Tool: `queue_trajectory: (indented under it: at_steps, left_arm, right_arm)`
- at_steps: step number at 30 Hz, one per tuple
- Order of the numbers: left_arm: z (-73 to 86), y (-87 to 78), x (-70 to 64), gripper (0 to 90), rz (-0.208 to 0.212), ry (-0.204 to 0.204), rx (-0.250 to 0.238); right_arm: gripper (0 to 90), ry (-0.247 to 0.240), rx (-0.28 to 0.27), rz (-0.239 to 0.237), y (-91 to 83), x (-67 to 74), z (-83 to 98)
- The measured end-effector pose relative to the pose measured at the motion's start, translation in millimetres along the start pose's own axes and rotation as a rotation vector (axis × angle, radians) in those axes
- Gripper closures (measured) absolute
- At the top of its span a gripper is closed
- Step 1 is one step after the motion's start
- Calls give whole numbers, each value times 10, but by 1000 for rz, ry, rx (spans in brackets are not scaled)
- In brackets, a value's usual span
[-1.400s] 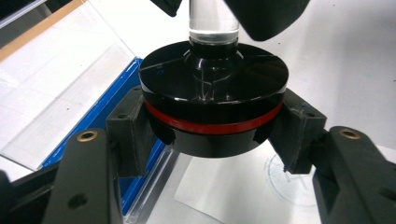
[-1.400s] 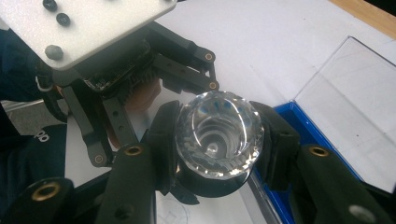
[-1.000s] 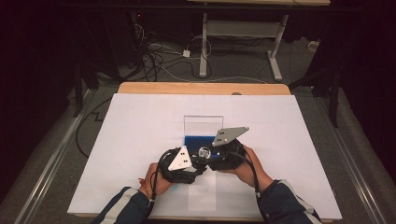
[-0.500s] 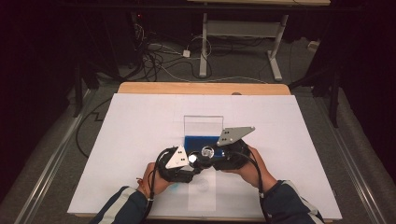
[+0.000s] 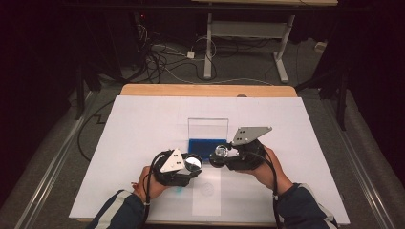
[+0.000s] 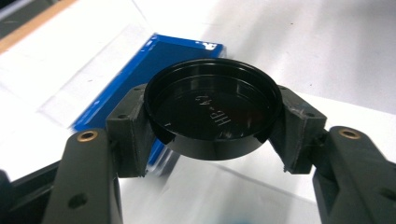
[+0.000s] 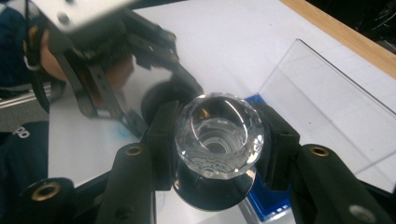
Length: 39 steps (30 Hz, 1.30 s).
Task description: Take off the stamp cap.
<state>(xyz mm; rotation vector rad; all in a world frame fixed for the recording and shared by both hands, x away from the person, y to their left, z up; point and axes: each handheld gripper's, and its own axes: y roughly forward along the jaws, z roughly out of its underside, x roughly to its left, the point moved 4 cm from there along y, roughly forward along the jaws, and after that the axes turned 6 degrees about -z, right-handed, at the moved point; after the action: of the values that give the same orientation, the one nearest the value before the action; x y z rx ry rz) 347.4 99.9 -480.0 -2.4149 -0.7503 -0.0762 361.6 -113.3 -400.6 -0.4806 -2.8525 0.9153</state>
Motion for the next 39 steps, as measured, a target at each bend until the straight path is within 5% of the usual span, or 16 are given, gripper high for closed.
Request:
queue_trajectory:
  at_steps: [14,39]
  left_arm:
    - [208,-382,208,365,-70,-71,-36]
    - [527,-733,225,364,-123,-103,-14]
  right_arm:
    - [568,16,5,23,-93,-135,28]
    - [567,4,0,51,-178,-181,3]
